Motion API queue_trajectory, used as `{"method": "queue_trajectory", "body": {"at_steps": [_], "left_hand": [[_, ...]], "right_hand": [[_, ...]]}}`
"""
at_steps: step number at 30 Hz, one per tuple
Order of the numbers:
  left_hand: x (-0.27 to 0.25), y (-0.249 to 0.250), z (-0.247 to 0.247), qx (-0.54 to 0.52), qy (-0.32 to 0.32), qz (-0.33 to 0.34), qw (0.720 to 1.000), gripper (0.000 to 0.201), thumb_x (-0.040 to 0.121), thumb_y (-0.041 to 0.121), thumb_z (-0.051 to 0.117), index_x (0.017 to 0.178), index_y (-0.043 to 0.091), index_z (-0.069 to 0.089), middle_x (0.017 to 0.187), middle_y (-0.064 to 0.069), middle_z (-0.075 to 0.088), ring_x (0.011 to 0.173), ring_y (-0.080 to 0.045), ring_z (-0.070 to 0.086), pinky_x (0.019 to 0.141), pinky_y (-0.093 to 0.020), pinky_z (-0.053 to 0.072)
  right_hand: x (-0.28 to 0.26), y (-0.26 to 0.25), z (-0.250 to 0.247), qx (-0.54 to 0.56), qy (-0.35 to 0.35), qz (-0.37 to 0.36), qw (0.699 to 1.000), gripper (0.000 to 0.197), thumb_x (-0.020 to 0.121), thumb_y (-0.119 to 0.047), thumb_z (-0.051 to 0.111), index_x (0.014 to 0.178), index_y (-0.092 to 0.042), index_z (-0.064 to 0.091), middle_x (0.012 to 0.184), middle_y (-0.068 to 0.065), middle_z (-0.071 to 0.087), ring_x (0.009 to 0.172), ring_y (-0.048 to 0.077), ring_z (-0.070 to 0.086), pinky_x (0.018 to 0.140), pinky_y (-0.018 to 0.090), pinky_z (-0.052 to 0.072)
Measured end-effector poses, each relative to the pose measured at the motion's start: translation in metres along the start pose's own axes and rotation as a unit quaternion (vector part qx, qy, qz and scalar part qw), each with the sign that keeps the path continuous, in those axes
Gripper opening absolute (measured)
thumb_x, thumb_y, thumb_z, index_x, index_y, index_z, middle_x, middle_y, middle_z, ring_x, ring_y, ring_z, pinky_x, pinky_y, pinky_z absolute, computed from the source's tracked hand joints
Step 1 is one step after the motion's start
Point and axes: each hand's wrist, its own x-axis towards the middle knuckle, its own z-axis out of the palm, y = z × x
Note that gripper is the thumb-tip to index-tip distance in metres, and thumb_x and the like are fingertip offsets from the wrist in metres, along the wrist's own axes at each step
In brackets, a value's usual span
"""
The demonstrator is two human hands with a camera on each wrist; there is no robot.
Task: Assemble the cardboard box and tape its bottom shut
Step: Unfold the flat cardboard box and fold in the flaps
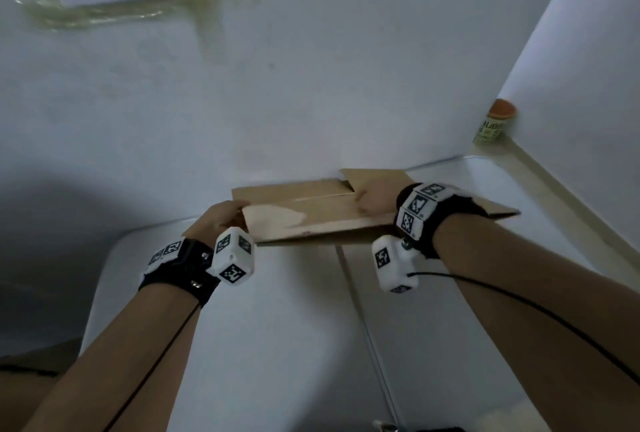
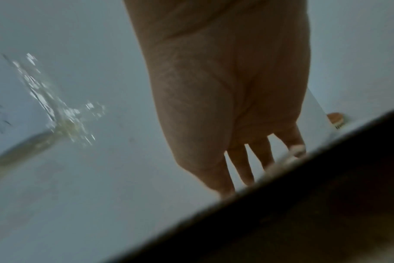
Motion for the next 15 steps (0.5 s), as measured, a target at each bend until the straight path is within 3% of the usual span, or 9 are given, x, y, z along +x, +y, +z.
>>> {"method": "queue_trajectory", "body": {"at_steps": [2, 4, 6, 7, 9, 11, 13, 15], "left_hand": [[-0.011, 0.007, 0.011, -0.027, -0.005, 0.034, 0.999, 0.025, 0.101, 0.013, 0.042, 0.077, 0.008, 0.048, 0.045, 0.0, 0.058, 0.038, -0.009, 0.058, 0.043, -0.019, 0.049], [-0.024, 0.015, 0.021, -0.041, -0.028, 0.068, 0.996, 0.027, 0.103, 0.013, 0.035, 0.081, 0.009, 0.049, 0.043, 0.005, 0.063, 0.043, -0.007, 0.063, 0.052, -0.019, 0.054], [-0.034, 0.022, 0.03, -0.058, -0.054, 0.086, 0.993, 0.024, 0.104, 0.012, 0.033, 0.089, 0.006, 0.051, 0.045, 0.004, 0.065, 0.043, -0.006, 0.065, 0.049, -0.018, 0.055], [-0.038, 0.024, 0.032, -0.074, -0.07, 0.084, 0.991, 0.024, 0.104, 0.012, 0.033, 0.097, 0.003, 0.054, 0.052, 0.0, 0.069, 0.049, -0.007, 0.068, 0.052, -0.019, 0.056], [-0.045, 0.03, 0.035, -0.13, -0.103, 0.07, 0.984, 0.031, 0.103, 0.011, 0.033, 0.122, -0.003, 0.053, 0.089, -0.014, 0.075, 0.08, -0.017, 0.074, 0.073, -0.026, 0.059], [-0.053, 0.036, 0.039, -0.172, -0.129, 0.053, 0.975, 0.038, 0.104, 0.011, 0.03, 0.137, -0.004, 0.043, 0.125, -0.023, 0.06, 0.108, -0.026, 0.065, 0.086, -0.033, 0.054], [-0.064, 0.038, 0.042, -0.188, -0.139, 0.044, 0.971, 0.04, 0.104, 0.011, 0.028, 0.139, -0.004, 0.037, 0.135, -0.025, 0.051, 0.117, -0.028, 0.06, 0.078, -0.037, 0.052], [-0.069, 0.039, 0.041, -0.213, -0.146, 0.048, 0.965, 0.04, 0.102, 0.009, 0.028, 0.139, -0.004, 0.036, 0.134, -0.024, 0.051, 0.108, -0.027, 0.063, 0.069, -0.036, 0.054]], "right_hand": [[-0.023, 0.0, -0.033, 0.01, 0.042, -0.013, 0.999, 0.039, 0.101, -0.015, 0.032, 0.133, -0.005, 0.053, 0.143, 0.014, 0.047, 0.13, 0.03, 0.046, 0.11, 0.035, 0.035], [-0.038, 0.004, -0.051, 0.027, 0.105, -0.019, 0.994, 0.038, 0.098, -0.007, 0.035, 0.129, -0.008, 0.058, 0.138, 0.011, 0.052, 0.125, 0.029, 0.05, 0.107, 0.037, 0.038], [-0.05, 0.007, -0.061, 0.047, 0.164, -0.027, 0.985, 0.04, 0.094, -0.005, 0.039, 0.125, -0.019, 0.059, 0.13, 0.005, 0.057, 0.119, 0.027, 0.052, 0.106, 0.046, 0.038], [-0.054, 0.009, -0.064, 0.057, 0.187, -0.03, 0.98, 0.041, 0.092, -0.005, 0.041, 0.125, -0.023, 0.057, 0.127, 0.003, 0.057, 0.118, 0.026, 0.051, 0.106, 0.05, 0.035], [-0.061, 0.012, -0.067, 0.057, 0.209, -0.027, 0.976, 0.045, 0.088, -0.005, 0.044, 0.127, -0.026, 0.053, 0.126, 0.002, 0.055, 0.12, 0.025, 0.048, 0.107, 0.056, 0.03], [-0.064, 0.015, -0.068, 0.082, 0.236, -0.026, 0.968, 0.047, 0.085, -0.006, 0.047, 0.129, -0.025, 0.051, 0.127, 0.002, 0.055, 0.122, 0.025, 0.047, 0.108, 0.056, 0.028], [-0.062, 0.016, -0.067, 0.156, 0.293, -0.048, 0.942, 0.039, 0.09, -0.013, 0.048, 0.128, -0.022, 0.052, 0.127, 0.001, 0.058, 0.121, 0.024, 0.051, 0.106, 0.049, 0.036], [-0.064, 0.011, -0.066, 0.24, 0.336, -0.081, 0.907, 0.035, 0.096, -0.037, 0.048, 0.127, -0.021, 0.055, 0.125, -0.003, 0.062, 0.117, 0.017, 0.055, 0.103, 0.038, 0.042]]}}
